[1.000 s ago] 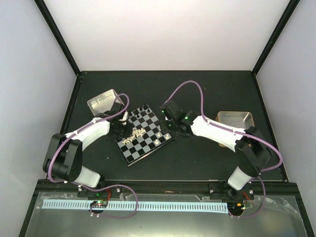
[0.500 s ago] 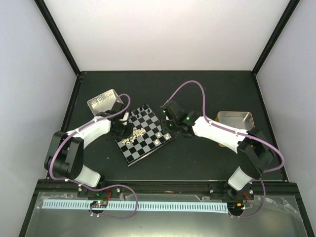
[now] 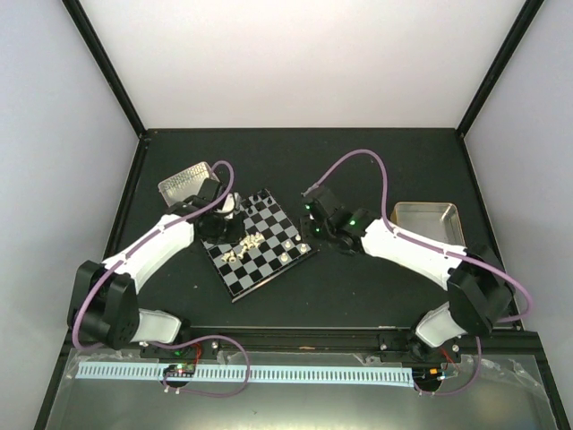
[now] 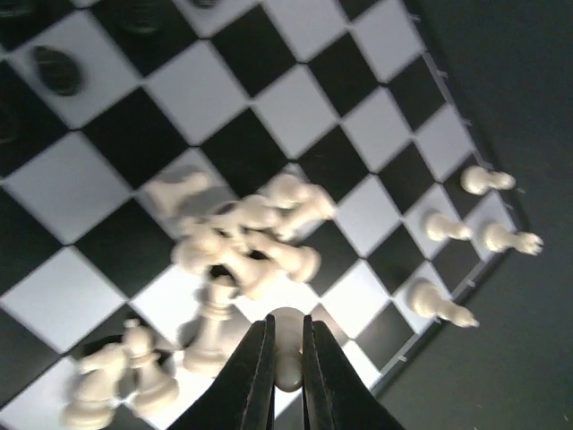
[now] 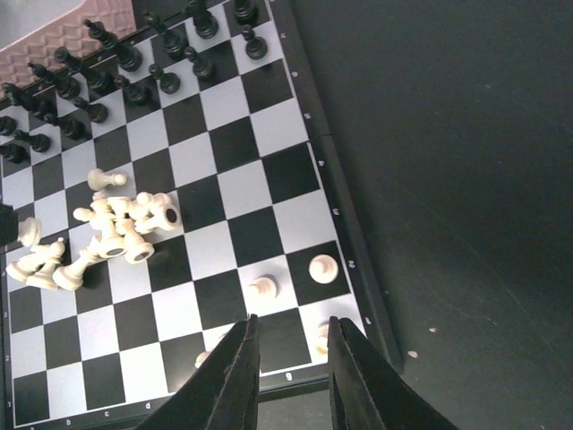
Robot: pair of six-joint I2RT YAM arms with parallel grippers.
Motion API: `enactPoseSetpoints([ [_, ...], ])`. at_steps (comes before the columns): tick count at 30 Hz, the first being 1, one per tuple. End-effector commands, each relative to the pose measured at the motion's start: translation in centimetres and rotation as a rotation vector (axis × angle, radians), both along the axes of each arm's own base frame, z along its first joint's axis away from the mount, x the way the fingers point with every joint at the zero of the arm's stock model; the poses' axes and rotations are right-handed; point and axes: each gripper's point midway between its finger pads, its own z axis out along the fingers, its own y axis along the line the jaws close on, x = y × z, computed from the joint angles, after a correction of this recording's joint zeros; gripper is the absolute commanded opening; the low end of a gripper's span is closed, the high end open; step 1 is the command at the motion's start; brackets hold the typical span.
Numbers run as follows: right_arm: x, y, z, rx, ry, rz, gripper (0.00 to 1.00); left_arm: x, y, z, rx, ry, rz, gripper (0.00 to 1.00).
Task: Set up the chess pieces on the board
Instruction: Pick up the chess piece from the chessboard, then place the chess piece on the chessboard.
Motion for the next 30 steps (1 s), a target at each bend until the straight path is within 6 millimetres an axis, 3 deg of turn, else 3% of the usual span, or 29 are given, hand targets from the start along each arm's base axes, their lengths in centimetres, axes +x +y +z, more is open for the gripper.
enactPoseSetpoints([
  [1,1.0,-1.5,1.8,0.049,-0.074,-0.107,0.24,-0.1,-4.3,2.8,-0.099,-0.056,-0.143,0.08],
  [7,0.9,-3.8,2.1,0.068,-0.103,-0.204,0.25,-0.1,-8.1,1.1,-0.026,-0.020,-0.243,0.09],
  [14,0.7,-5.3,1.8,0.056,-0.105,-0.240,0.25,0.4,-9.9,-1.5,0.048,0.033,-0.284,0.09],
  [30,1.0,-4.5,1.4,0.062,-0.092,-0.218,0.26,0.2,-10.3,-4.1,0.160,0.102,-0.324,0.10],
])
